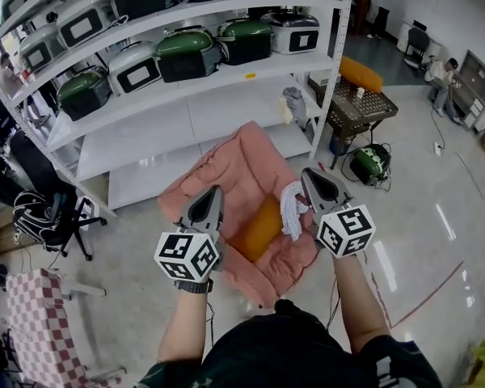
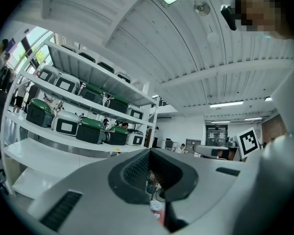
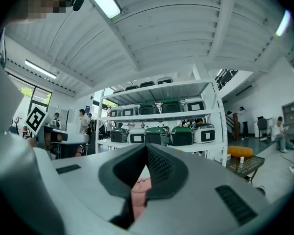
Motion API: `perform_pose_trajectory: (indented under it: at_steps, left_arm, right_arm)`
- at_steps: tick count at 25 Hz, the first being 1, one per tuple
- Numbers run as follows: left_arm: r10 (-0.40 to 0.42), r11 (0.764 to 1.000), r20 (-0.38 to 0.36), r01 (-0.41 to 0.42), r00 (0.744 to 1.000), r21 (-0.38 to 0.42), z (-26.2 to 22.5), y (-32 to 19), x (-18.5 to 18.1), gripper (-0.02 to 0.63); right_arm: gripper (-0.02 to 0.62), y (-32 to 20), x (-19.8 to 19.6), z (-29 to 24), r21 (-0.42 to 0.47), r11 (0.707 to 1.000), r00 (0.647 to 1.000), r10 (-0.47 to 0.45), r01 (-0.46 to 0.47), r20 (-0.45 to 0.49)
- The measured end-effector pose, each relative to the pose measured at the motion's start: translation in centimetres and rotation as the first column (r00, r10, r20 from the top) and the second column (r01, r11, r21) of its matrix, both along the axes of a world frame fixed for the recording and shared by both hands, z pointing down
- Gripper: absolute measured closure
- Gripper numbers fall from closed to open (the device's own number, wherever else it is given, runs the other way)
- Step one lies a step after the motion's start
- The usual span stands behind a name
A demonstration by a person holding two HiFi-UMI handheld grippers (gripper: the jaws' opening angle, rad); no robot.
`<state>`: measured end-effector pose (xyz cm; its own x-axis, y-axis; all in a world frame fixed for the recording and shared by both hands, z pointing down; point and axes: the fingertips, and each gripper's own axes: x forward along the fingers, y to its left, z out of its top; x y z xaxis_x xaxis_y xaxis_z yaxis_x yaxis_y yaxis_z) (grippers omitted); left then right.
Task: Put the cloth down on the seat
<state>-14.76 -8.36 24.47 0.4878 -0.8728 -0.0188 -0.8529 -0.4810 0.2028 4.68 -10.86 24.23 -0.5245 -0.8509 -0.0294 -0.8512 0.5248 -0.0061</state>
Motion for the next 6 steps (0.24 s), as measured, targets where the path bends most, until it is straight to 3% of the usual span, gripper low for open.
perform_pose_trajectory:
  at_steps: [6]
  left_arm:
    - [-0.015,1.0,-0.003,0.015,1.0,0.003,0.09,-0.1,-0.31,0.6]
  right_arm:
    - [0.591,0.03,0.04,0.05,0.003,1.0,1.0,0.0,0.0,0.0]
